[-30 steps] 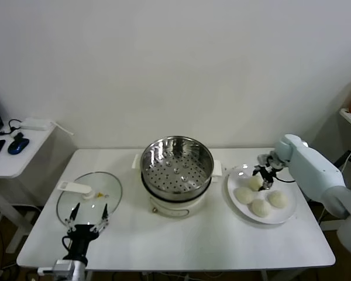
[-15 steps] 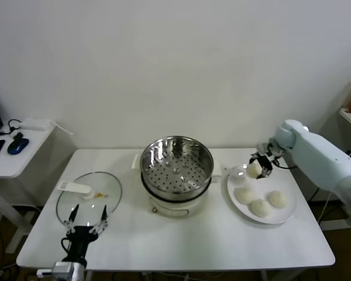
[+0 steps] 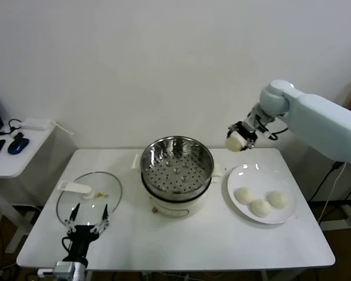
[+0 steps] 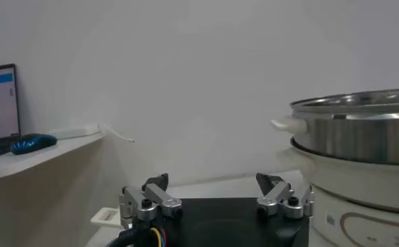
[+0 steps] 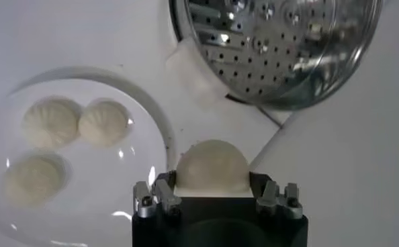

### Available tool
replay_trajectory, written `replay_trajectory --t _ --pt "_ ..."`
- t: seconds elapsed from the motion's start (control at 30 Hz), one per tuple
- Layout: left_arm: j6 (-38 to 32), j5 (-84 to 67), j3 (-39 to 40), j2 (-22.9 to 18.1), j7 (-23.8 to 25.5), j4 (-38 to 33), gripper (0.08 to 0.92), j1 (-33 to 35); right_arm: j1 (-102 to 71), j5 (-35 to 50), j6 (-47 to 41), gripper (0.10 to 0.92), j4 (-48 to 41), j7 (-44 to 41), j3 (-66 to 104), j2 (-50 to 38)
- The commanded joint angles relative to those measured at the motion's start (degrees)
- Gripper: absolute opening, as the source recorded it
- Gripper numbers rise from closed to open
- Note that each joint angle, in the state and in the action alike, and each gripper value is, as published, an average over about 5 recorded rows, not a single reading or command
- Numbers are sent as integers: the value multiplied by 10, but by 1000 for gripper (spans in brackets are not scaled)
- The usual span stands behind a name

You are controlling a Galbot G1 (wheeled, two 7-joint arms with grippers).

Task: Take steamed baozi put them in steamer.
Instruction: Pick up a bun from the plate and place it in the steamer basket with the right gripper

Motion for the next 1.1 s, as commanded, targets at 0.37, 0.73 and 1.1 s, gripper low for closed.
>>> replay_trajectory --t 0.37,0.73,1.1 --pt "1 -2 -7 1 -1 -8 823 5 -9 -181 102 704 45 15 -2 177" --pt "5 -5 -13 4 -5 -5 823 6 -114 -356 162 705 -62 34 55 258" --pt "5 -4 -17 6 -7 9 823 5 -181 -432 175 710 -126 43 96 269"
